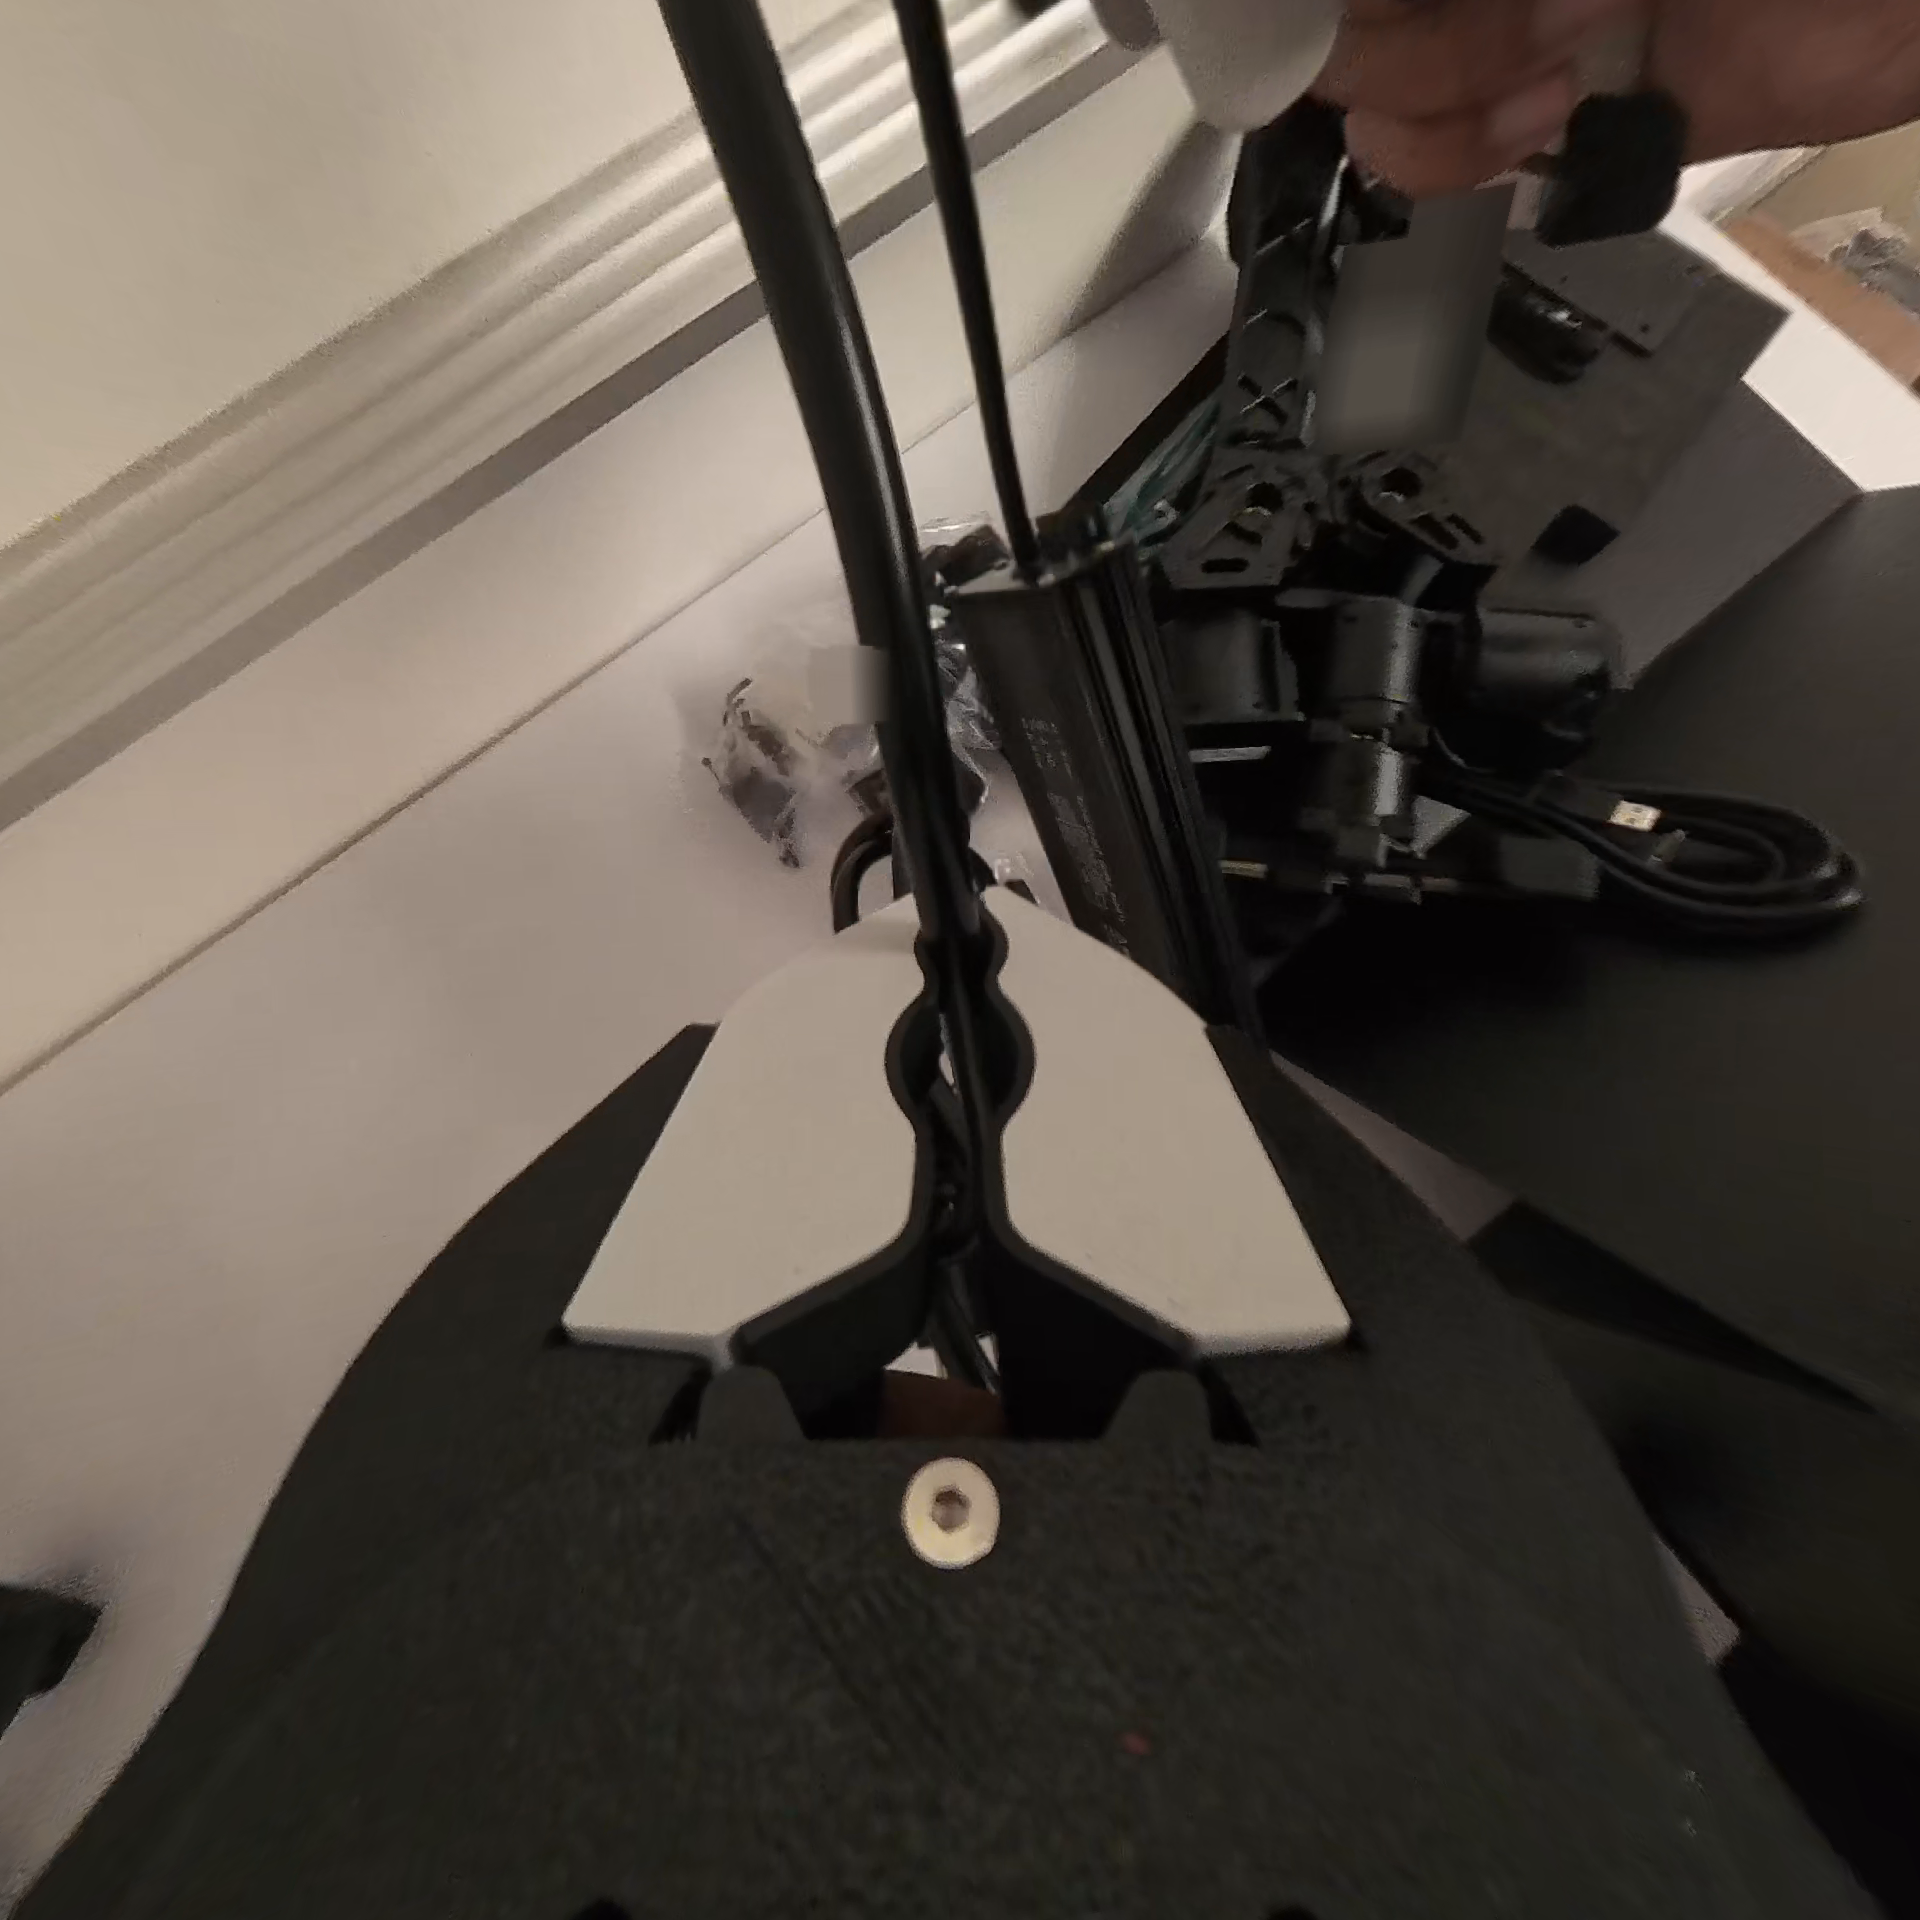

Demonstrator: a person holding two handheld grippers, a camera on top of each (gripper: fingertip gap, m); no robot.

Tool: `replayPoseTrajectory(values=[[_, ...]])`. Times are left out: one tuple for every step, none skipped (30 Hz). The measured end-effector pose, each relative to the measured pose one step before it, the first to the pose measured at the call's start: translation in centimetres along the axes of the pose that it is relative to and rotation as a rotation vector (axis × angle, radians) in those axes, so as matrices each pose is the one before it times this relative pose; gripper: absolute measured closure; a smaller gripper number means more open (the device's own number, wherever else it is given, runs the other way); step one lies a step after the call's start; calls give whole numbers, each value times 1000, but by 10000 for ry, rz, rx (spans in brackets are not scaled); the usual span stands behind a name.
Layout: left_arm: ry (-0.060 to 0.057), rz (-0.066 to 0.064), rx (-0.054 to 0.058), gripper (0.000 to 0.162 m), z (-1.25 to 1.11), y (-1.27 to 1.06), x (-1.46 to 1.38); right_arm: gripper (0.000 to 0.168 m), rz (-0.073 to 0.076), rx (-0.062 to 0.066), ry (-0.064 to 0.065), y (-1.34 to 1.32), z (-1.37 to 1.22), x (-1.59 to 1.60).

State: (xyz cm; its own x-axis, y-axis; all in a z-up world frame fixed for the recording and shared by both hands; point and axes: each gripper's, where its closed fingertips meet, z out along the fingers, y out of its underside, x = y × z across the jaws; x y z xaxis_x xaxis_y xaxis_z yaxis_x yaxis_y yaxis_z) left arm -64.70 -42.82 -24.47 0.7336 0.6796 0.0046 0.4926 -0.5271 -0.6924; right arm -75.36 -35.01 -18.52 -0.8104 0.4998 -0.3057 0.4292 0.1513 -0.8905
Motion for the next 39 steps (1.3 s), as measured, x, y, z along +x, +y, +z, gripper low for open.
replayPoseTrajectory(values=[[-102, 3, -81, 160, 1388, 140, -531, 159, -195, -252, 434, 844, 588, 1605], [-54, -30, -82, 160, 1387, 222, -414, 159, -312, -427, 487, 1153, 674, 1536], [24, -22, -108, 160, 1394, 350, -273, 159, -410, -590, 548, 1496, 794, 1522], [-64, -2, -224, 160, 1560, 609, -223, 159, -456, -704, 574, 1784, 920, 1419], [6, -14, -220, 160, 1422, 615, -131, 159, -369, -479, 386, 1558, 1039, 960], [99, -134, -195, 160, 1550, 781, -34, 159, -96, 359, 76, 236, 772, 384], [-49, -137, -99, 160, 1096, 492, -49, 159, 358, 474, -27, -219, 591, 340], [148, -242, -78, 160, 1157, 465, -15, 158, 421, 179, -19, 17, 850, 333], [147, -300, -80, 160, 919, 400, -84, 158, 169, -49, 132, 286, 944, 372], [186, -315, -3, 160, 811, 239, -2, 158, 55, 5, 261, 147, 802, 371], [66, -238, 23, 160, 574, -4, -17, 158, 194, -7, 201, 80, 556, 228], [96, -195, -65, 160, 680, 174, -282, 157, 196, -15, 208, 87, 228, 218], [63, -86, -103, 160, 549, 84, -157, 157, 71, 78, 226, -2, -172, 192], [-34, 72, -126, 160, 472, 98, -272, 157, 5, 50, 283, 65, -481, 222], [-125, 171, -180, 160, 301, 128, -345, 156, -59, -27, 245, 211, -701, 143], [-65, 254, 4, 160, 87, -66, -208, 151, -131, -43, 52, 269, -1014, -106], [-84, 161, 130, 159, -156, -211, -167, 138, -114, -9, -158, 238, -1394, -337], [-33, 77, 3, 157, -348, 31, -143, 134, -62, 18, 15, 225, -1669, -66], [-44, 63, 105, 146, -543, -5, -176, 131, -81, 87, 59, 180, -1878, 56], [-40, 10, 160, 136, -758, 50, -89, 126, -56, 70, 42, 191, -2024, 82], [-37, -161, 20, 126, -814, 343, 53, 121, 17, 110, -11, 171, -2138, 28], [157, -193, -19, 116, -675, 221, 261, 119, 95, 171, -42, 121, -2258, -14], [106, -157, 43, 110, -688, 305, 377, 117, 199, 202, 0, 103, -2387, 25], [32, -65, 149, 109, -911, 174, 279, 113, 277, 189, 55, 137, -2457, 87], [44, -107, 183, 105, -967, 107, 531, 109, 276, 136, 60, 241, -2551, 53], [82, -173, 114, 103, -882, 170, 706, 106, 223, 150, 127, 302, -2670, 96], [8, -195, 170, 102, -976, 180, 567, 106, 186, 211, 185, 332, -2780, 132], [74, -246, 52, 101, -924, 369, 664, 106, 174, 107, 220, 526, -2816, 188], [373, -290, 41, 101, -942, 394, 1180, 107, 115, -8, 226, 725, -2868, 179], [549, -351, 169, 103, -944, 411, 1618, 107, 52, -4, 243, 833, -2945, 195], [580, -343, 103, 107, -908, 658, 1886, 109, 37, -41, 282, 966, -2993, 273], [571, -292, -80, 109, -715, 1089, 2050, 113, 79, -126, 365, 1221, -2964, 471], [510, -221, -104, 109, -577, 1292, 2049, 112, 148, -180, 350, 1419, -2884, 542], [372, -102, -1, 110, -480, 1370, 2004, 111, 203, -193, 290, 1578, -2790, 560], [185, -93, -124, 110, -384, 1603, 1781, 110, 235, -208, 330, 1734, -2688, 705], [177, -63, -256, 110, -248, 1840, 1795, 109, 265, -286, 328, 1940, -2474, 813], [6, -37, -192, 109, -194, 1808, 1608, 106, 249, -316, 339, 2028, -2275, 921], [-188, -80, -220, 109, -90, 1893, 1354, 105, 154, -261, 448, 2003, -2133, 1114], [-228, -82, -247, 108, -33, 1989, 1397, 105, 2, -292, 533, 2095, -1923, 1270]])
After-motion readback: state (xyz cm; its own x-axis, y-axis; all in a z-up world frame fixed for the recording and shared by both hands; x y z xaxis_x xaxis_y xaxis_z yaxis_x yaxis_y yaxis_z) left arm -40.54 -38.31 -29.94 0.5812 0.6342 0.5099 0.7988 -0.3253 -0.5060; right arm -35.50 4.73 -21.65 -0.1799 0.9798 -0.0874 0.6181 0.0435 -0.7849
